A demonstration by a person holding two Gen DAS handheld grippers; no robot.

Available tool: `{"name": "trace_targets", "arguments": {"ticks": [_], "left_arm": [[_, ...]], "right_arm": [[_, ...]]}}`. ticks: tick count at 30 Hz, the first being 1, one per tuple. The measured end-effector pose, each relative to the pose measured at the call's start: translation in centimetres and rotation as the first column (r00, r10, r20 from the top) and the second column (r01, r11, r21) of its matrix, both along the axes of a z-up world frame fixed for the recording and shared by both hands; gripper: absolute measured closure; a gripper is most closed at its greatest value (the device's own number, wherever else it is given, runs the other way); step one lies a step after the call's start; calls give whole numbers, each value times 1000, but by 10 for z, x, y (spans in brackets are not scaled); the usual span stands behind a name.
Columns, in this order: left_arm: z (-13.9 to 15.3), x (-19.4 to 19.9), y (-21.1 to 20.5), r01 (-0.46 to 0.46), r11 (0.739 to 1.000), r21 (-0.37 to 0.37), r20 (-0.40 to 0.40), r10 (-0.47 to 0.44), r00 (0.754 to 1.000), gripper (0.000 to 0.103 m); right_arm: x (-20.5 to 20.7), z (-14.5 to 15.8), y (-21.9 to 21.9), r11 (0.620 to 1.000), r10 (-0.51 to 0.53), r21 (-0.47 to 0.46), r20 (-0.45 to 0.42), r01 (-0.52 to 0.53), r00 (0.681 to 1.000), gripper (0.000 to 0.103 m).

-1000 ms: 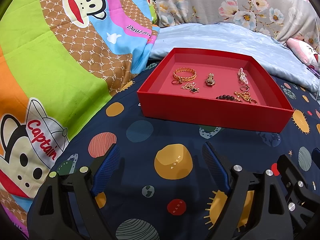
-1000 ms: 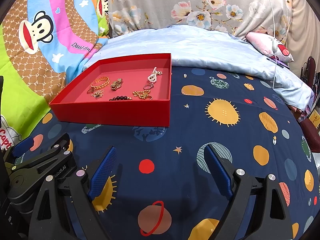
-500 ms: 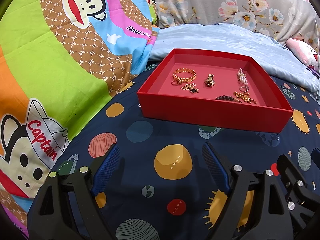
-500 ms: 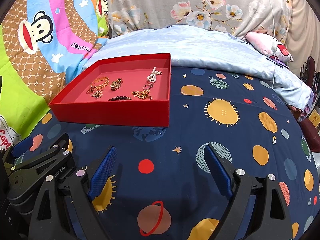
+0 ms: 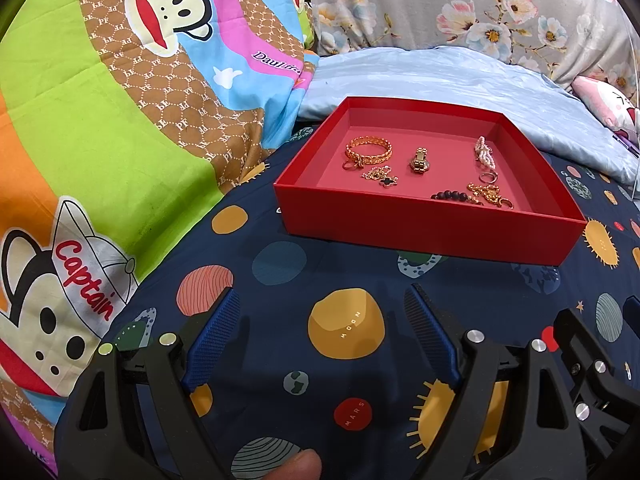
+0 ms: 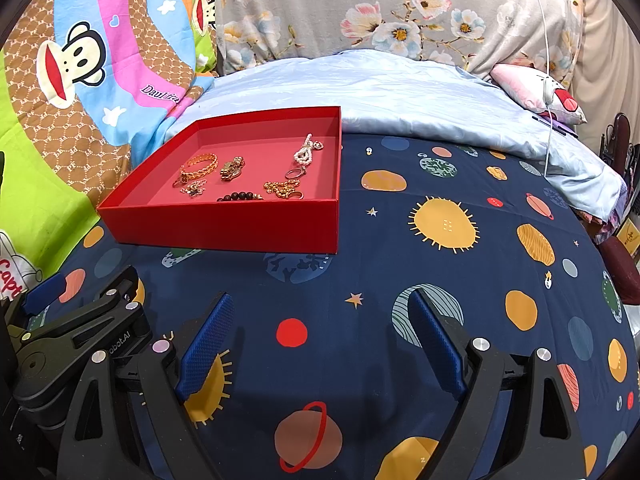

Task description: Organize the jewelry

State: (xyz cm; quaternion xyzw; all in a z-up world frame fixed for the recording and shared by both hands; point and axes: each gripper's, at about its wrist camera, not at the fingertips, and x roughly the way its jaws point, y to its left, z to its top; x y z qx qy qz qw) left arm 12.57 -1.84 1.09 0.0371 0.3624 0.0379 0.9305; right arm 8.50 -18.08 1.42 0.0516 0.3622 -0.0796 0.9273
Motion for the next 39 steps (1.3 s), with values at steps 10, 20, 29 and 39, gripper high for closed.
{"name": "trace_targets", "arguments": {"ticks": [10, 20, 29, 39], "left_arm": [[-1, 1, 1, 10, 1000, -15, -9, -10, 1000, 21], [1, -1, -1, 1, 1000, 1, 10, -1, 1000, 22], [0, -1, -1, 6, 1000, -4, 8, -6, 1000, 22], [0, -1, -2, 13, 1000, -12, 9, -13, 1000, 22]], "right_arm": [[0, 0, 0, 1000, -1, -1, 0, 1, 1000, 16], [0, 0, 0, 1000, 0, 0, -1, 0, 1000, 16], [0, 0, 0, 1000, -1, 1, 1, 1, 1000, 16], [0, -1, -1, 1000, -3, 4, 2, 3, 1000, 16]]}}
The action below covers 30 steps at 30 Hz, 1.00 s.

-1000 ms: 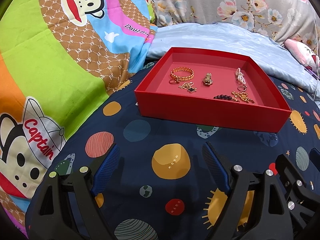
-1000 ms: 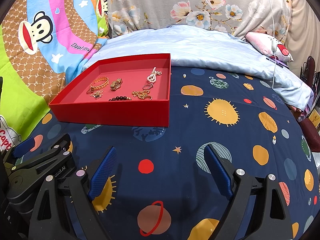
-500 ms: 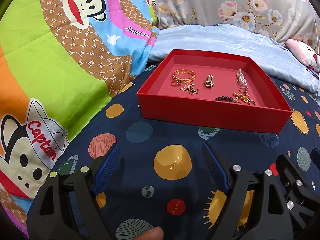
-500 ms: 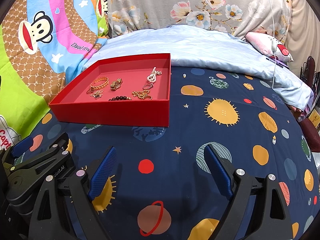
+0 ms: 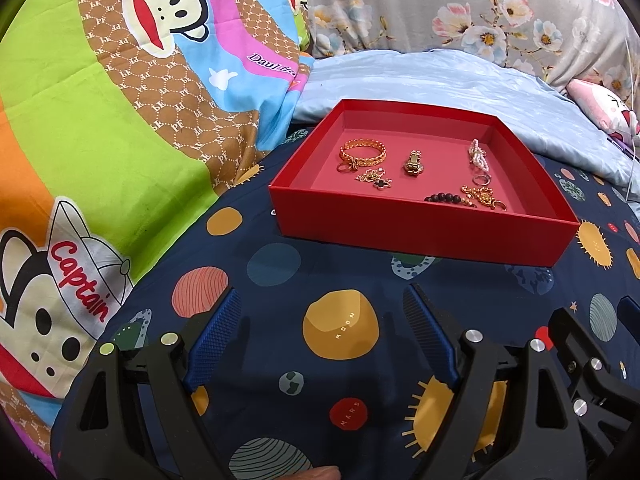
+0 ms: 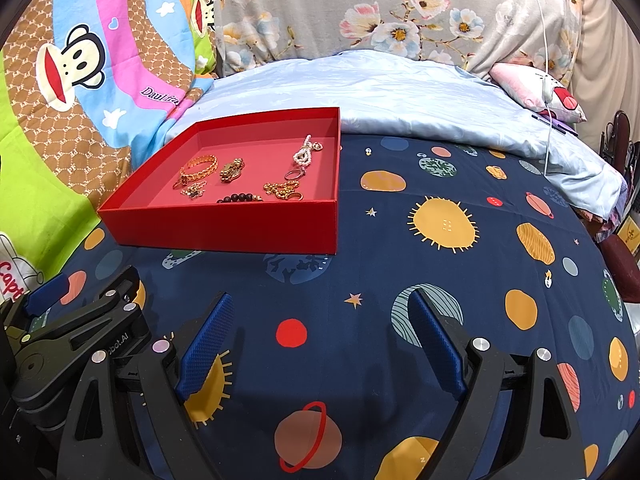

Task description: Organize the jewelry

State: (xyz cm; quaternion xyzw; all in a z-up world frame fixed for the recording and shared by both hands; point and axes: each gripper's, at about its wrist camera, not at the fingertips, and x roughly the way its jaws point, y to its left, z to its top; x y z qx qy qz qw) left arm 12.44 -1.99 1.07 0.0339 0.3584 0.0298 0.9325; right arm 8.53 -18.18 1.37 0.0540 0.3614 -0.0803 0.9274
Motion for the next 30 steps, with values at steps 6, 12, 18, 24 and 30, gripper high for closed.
{"name": "trace_targets", "arguments": {"ticks": [6, 12, 18, 24, 30], "left_arm": [[0, 0, -1, 3, 1000, 0, 2, -3, 1000, 22], [0, 0, -1, 14, 1000, -11, -1, -14, 1000, 22], [1, 0, 0, 13, 1000, -13, 4, -13, 1000, 19], [2, -1, 0, 8, 1000, -8, 10, -8, 1000, 17], [4, -2, 0, 6, 1000, -2, 23, -6, 1000, 17]], "right_arm": [[0, 0, -1, 1000, -2, 2, 2, 2, 1000, 16], [0, 0, -1, 1000, -6, 5, 2, 6, 1000, 16], [-1, 0, -2, 1000, -9, 12, 5, 9, 1000, 16], [-1, 1, -3, 1000, -12, 14, 5, 11, 1000, 16], [-1, 1, -3, 1000, -15, 19, 7, 15, 1000, 16]]}}
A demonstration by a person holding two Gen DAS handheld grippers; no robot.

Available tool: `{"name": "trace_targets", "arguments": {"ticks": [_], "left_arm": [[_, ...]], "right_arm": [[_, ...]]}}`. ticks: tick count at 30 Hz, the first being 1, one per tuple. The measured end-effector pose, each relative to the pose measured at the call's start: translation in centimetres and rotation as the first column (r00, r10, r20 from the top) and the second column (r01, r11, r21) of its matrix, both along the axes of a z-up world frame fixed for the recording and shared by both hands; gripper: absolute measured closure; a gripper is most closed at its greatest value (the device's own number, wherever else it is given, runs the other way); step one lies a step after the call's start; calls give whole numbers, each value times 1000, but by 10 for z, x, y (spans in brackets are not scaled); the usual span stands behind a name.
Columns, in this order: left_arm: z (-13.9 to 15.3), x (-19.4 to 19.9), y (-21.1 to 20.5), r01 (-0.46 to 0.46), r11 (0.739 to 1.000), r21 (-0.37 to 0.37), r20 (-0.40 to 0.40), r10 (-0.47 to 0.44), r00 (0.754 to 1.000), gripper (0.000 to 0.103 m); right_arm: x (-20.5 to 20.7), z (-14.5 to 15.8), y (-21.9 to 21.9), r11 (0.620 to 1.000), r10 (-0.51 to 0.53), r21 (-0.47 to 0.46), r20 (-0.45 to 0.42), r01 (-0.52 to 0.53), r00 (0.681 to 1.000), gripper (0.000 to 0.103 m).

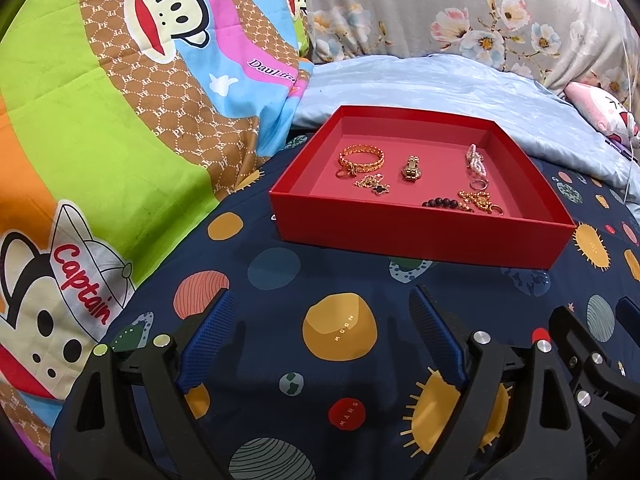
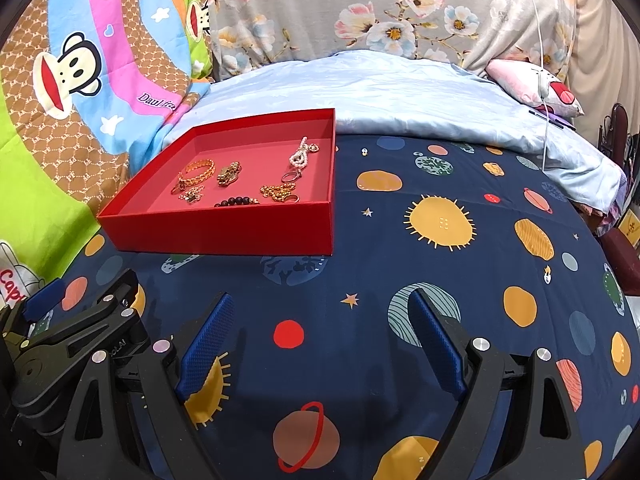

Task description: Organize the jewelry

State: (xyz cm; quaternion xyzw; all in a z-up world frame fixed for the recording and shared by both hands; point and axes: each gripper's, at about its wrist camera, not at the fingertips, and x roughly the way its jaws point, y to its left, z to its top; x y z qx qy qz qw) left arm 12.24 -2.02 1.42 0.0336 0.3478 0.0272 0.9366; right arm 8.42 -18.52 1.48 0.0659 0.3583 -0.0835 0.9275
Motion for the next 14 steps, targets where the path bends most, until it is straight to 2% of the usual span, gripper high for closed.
{"name": "trace_targets", "arguments": {"ticks": [14], "left_arm": [[0, 1, 1, 7, 1000, -16, -11, -7, 1000, 18]], "right_arm": [[1, 1, 3, 1000, -1, -5, -5, 1, 1000, 16]]}}
